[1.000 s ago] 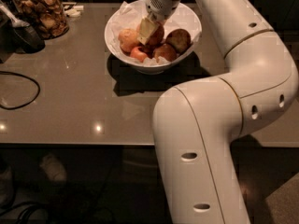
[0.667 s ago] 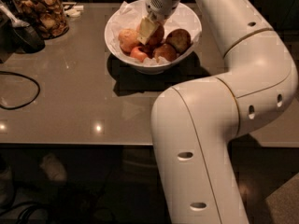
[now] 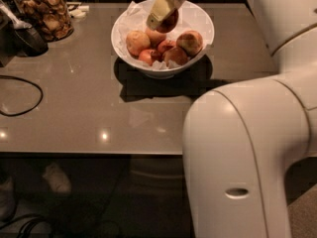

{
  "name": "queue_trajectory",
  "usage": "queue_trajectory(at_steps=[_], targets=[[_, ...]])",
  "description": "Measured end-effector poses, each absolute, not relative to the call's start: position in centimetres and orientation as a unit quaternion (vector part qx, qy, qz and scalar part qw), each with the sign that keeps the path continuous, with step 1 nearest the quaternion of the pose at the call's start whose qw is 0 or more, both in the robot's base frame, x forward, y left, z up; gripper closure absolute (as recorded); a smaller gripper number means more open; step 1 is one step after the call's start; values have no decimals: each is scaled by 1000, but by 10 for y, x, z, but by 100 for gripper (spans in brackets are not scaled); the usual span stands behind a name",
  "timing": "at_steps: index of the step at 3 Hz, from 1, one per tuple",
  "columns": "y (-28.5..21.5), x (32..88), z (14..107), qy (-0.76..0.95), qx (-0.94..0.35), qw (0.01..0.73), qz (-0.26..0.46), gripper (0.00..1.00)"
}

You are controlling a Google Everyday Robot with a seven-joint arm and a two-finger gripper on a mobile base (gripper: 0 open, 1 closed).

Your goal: Pick apple from white bowl

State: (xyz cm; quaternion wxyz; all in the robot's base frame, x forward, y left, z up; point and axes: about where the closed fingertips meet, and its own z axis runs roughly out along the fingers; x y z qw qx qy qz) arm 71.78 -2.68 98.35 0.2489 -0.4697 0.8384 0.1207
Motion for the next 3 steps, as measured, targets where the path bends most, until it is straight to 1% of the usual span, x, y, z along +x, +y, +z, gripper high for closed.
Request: queue_trajectory(at_steps=[2, 3], targets=[[-31, 685, 1030, 814, -491, 284, 125, 100], [-30, 665, 1057, 800, -508, 297, 115, 100]])
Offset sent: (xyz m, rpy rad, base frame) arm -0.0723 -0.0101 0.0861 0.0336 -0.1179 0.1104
